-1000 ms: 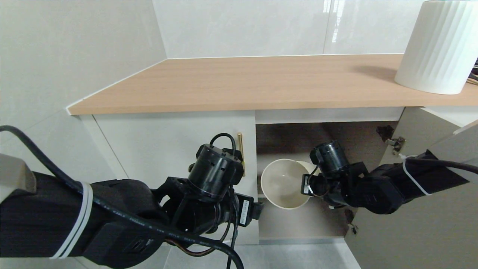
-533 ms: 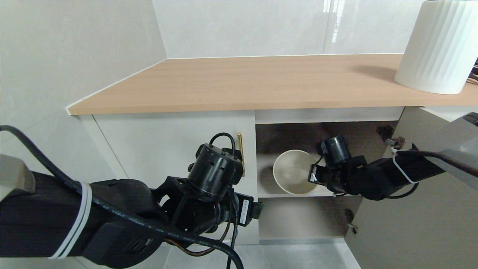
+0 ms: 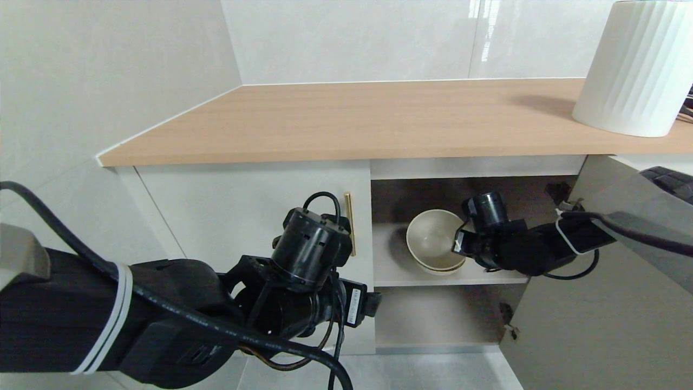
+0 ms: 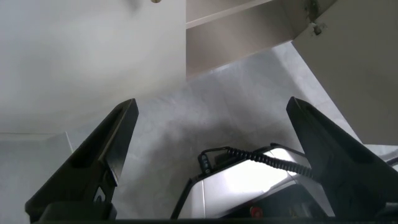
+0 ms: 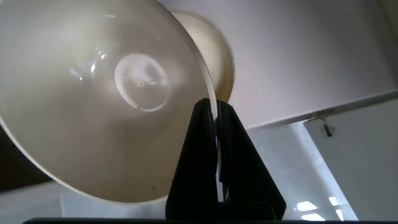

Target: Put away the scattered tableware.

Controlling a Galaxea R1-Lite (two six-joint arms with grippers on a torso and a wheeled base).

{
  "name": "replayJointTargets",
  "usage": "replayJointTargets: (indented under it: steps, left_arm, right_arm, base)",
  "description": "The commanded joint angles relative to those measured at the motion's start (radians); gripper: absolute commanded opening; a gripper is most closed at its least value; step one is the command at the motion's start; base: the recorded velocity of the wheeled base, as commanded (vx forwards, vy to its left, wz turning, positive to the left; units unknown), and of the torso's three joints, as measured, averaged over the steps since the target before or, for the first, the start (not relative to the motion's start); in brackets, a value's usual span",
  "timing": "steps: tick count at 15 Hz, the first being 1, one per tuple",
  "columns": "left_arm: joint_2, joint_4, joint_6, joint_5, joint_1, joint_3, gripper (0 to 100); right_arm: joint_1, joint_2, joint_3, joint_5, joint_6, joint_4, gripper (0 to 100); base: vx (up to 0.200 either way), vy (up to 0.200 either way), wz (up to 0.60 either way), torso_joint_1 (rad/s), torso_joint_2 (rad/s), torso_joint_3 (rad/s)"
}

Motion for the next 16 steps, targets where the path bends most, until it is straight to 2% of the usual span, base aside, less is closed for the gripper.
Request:
replayJointTargets:
  steps: [1, 16]
  left_arm:
    - [0.001, 0.000, -0.001, 0.000, 0.000, 0.000, 100]
    - [0.004, -0.005, -0.001, 0.000, 0.009, 0.000, 100]
  right_arm:
    - [-0.010, 0.042, -0.028, -0.001, -0.001, 0.001, 0]
    - [-0.033, 0.114, -0.104, -0.001, -0.001, 0.007, 0]
  base:
    - [0.000, 0.000, 0.00, 0.000, 0.00, 0.000]
    - [0.000, 0.000, 0.00, 0.000, 0.00, 0.000]
